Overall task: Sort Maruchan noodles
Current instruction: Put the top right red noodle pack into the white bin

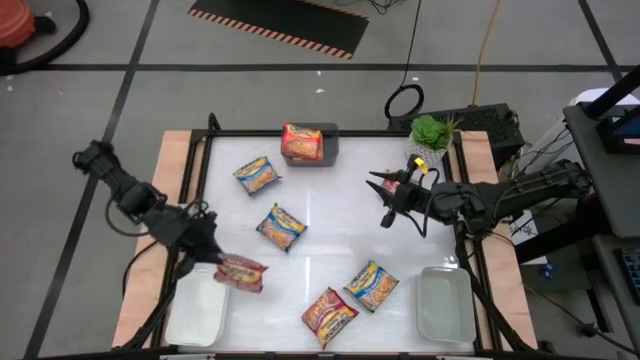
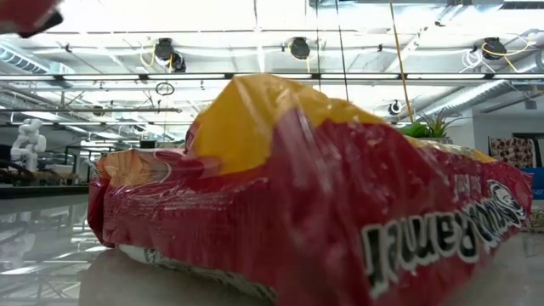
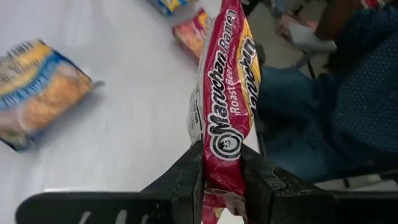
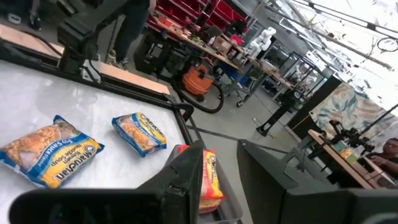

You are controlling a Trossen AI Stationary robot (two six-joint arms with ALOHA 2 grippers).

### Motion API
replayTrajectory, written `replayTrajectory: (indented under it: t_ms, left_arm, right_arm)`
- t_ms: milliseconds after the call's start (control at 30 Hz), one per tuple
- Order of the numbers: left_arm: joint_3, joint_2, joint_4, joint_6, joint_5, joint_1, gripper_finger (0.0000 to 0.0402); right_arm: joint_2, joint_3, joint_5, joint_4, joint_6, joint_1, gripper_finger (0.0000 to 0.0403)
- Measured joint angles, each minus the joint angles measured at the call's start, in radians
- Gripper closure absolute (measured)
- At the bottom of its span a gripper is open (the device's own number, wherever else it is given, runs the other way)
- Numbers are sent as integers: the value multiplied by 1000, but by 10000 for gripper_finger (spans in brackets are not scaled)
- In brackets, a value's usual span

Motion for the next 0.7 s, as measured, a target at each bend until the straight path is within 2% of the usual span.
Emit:
replayTrajectory:
  t_ms: [133,433,700]
  left_arm:
    - [0,12,-21,-111,-28,-116,326]
    - [0,64,-50,-261,-66,-350,326]
    - [0,73,-204,-500,-166,-492,326]
  right_arm:
    - [0,0,0,-13,38,0,308]
    - [0,0,-3,-45,61,28,308]
    - [0,0,-4,-44,79,68,308]
